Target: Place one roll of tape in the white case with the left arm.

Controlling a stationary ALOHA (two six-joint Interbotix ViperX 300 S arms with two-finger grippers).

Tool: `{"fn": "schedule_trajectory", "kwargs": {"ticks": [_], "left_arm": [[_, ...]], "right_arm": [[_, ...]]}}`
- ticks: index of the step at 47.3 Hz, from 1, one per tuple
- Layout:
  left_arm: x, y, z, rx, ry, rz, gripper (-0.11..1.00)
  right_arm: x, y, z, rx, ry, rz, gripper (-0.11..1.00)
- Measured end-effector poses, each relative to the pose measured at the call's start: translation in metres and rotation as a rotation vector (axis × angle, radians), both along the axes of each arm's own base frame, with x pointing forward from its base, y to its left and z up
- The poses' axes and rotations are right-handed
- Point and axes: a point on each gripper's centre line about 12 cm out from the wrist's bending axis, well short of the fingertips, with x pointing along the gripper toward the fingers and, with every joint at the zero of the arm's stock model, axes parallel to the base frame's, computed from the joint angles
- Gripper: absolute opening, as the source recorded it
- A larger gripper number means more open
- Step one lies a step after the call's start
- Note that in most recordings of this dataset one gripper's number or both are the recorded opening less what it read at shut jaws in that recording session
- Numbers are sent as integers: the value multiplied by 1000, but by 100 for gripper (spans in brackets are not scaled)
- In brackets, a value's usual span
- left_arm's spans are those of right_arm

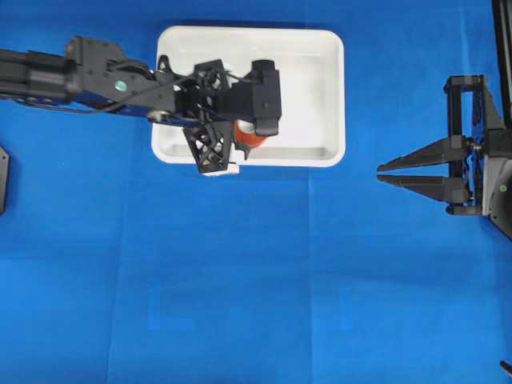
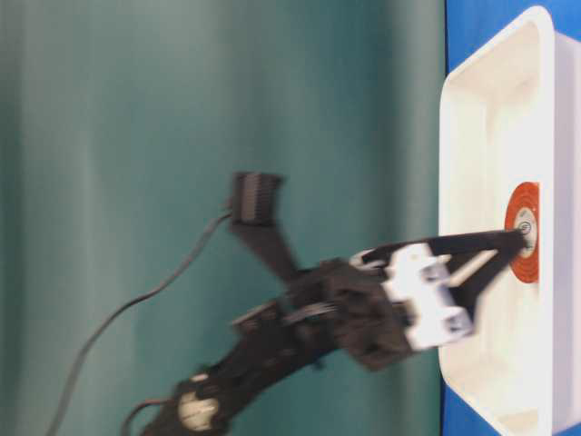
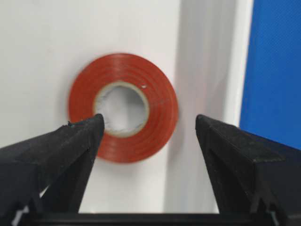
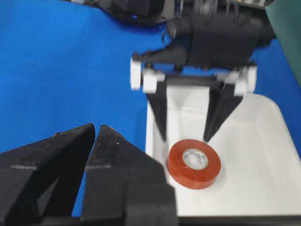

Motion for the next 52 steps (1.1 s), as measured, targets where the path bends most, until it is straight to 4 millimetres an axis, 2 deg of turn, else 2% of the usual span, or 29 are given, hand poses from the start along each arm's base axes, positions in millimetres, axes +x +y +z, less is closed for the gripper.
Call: {"fn": "schedule_trajectory", "kwargs": {"ticks": [7,13,22,28,33,52], "left_arm": [[-9,-9,47,12,-93,-14,75],[-21,-26,72,13,-147,-45,75],[-44,-48,95,-17,-220,-67,75],[-60,-64,111,-31,-330,-97,75],[-75,-73,116,-36,-421,-127,75],[-148,-86,144,-76,-780,-160,75]], "right_arm": [[0,0,1,0,-2,0,-11],[0,0,0,2,0,0,-11],[0,0,0,2,0,0,-11],[0,0,0,1,-2,0,-11],[0,0,2,0,-9,0,-11],[0,0,2,1,-15,0,-11]]}}
